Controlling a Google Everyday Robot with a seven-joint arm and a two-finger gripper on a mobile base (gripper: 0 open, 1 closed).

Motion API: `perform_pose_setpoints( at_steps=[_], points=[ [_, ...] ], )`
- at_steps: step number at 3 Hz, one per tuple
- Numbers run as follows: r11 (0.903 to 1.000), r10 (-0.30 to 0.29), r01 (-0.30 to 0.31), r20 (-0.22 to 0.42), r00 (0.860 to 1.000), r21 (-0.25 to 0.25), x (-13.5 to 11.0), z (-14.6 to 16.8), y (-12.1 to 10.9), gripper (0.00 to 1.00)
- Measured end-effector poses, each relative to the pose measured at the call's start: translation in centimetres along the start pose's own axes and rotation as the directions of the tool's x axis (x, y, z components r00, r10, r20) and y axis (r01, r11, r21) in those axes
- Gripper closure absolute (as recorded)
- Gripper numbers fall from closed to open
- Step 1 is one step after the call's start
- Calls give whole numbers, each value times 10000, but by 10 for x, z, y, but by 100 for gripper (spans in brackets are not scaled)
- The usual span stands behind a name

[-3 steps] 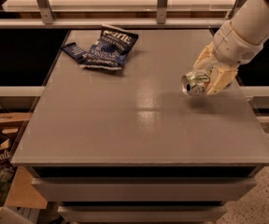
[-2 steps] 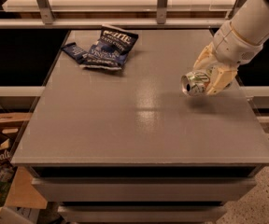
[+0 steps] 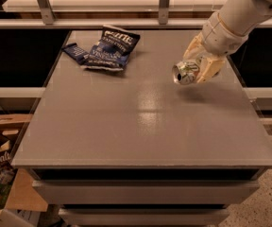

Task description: Move 7up can near blue chip bag

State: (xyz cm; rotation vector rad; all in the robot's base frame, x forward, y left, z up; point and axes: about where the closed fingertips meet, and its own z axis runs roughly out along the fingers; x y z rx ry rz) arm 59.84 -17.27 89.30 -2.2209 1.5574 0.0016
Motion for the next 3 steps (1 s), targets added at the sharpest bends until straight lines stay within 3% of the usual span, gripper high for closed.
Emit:
perform_pose_setpoints(
  at_steps=[1,3],
  points=[
    [9979,-523,519,83,9986,392,-12,10,-29,100],
    [9821,-1537,1467,530,9867,1179,-51,30,-80,100]
  ],
)
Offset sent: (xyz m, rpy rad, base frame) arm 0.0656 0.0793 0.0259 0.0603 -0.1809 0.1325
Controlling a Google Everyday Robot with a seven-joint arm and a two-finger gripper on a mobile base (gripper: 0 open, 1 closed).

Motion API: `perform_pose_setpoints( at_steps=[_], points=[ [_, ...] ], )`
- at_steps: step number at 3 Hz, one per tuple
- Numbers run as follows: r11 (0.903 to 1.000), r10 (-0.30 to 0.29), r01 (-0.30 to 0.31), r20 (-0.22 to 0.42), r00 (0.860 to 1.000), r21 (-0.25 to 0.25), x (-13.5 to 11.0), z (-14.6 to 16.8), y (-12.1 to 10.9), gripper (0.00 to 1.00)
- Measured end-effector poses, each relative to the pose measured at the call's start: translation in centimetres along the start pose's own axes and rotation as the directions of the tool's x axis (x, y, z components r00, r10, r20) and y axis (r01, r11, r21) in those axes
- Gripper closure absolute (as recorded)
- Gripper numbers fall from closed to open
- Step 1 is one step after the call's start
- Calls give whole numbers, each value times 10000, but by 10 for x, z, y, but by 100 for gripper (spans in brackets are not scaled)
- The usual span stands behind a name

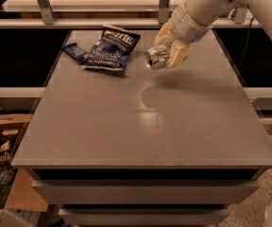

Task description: Move 7up can near blue chip bag

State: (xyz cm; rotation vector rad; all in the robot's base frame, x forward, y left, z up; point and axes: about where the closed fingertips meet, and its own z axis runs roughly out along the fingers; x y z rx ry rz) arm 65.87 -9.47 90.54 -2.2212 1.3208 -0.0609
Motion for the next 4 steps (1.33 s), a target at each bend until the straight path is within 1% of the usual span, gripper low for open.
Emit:
perform_pose_setpoints(
  at_steps=[1,2,3,4],
  points=[
    [9997,-202,197,288,9994,146,-9,19,-17,100],
    [9994,-278,269,458,9986,205,-15,39,-29,100],
    [9990,-400,388,623,9973,200,-23,55,-38,100],
    [9987,-513,508,725,9961,85,-30,69,-44,100]
  ],
)
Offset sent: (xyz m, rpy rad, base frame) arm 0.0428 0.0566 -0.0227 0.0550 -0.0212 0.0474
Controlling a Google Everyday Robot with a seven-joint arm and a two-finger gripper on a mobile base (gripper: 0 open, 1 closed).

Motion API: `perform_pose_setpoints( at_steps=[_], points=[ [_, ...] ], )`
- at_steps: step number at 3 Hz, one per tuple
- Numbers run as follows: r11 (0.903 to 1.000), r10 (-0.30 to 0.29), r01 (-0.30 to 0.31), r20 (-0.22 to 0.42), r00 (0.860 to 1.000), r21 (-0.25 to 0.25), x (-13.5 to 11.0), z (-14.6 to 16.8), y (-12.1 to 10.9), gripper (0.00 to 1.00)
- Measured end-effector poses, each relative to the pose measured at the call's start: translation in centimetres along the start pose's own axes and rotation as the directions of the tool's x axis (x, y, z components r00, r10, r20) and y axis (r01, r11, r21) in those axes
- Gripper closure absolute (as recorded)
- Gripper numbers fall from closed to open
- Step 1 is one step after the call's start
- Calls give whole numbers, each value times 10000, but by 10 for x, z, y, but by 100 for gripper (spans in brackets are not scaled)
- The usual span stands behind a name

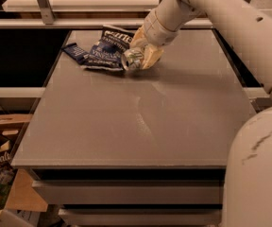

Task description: Move 7up can near blue chip bag

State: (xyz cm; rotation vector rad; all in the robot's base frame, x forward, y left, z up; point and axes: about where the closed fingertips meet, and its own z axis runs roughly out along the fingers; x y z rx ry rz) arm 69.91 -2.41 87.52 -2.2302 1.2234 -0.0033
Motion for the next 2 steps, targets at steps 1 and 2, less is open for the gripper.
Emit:
perform_pose_setpoints(
  at_steps=[1,2],
  points=[
    [9999,4,-4,21,10000,-154,-1,12,-5,82],
    [9997,19,-18,37,10000,-254,-1,19,-8,61]
  ],
)
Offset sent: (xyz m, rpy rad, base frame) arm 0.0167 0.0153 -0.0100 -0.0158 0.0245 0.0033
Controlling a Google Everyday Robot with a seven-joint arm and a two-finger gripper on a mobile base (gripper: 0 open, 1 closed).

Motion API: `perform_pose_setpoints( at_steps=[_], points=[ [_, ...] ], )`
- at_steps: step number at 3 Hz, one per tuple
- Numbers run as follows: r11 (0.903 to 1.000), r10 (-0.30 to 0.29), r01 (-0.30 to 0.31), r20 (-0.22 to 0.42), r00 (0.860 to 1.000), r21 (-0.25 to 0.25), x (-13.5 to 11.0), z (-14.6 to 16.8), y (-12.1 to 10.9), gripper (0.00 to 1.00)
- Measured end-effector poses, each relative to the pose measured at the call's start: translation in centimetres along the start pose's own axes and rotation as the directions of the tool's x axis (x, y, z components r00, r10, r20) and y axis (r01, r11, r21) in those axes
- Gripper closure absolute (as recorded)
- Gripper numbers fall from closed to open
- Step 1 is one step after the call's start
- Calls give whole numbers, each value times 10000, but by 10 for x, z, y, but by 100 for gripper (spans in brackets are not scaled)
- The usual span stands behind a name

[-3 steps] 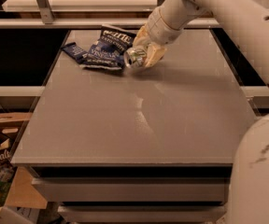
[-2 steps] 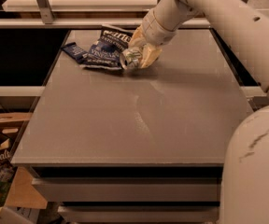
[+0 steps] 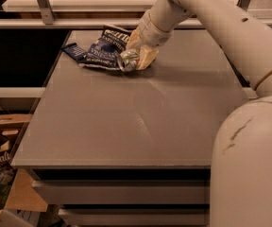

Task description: Move 7up can near blue chip bag

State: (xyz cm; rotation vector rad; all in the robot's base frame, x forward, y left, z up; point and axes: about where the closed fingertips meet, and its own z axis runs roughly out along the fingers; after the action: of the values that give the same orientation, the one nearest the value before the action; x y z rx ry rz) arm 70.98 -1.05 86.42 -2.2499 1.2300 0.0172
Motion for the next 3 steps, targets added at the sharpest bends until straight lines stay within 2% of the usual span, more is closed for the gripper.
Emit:
perform_pose_setpoints(
  at_steps=[2,3],
  points=[
    [9999,-103,104,57,9999,-124,-2,5,-4,14],
    [9997,-176,177,70,9998,-152,-3,4,-6,0]
  ],
)
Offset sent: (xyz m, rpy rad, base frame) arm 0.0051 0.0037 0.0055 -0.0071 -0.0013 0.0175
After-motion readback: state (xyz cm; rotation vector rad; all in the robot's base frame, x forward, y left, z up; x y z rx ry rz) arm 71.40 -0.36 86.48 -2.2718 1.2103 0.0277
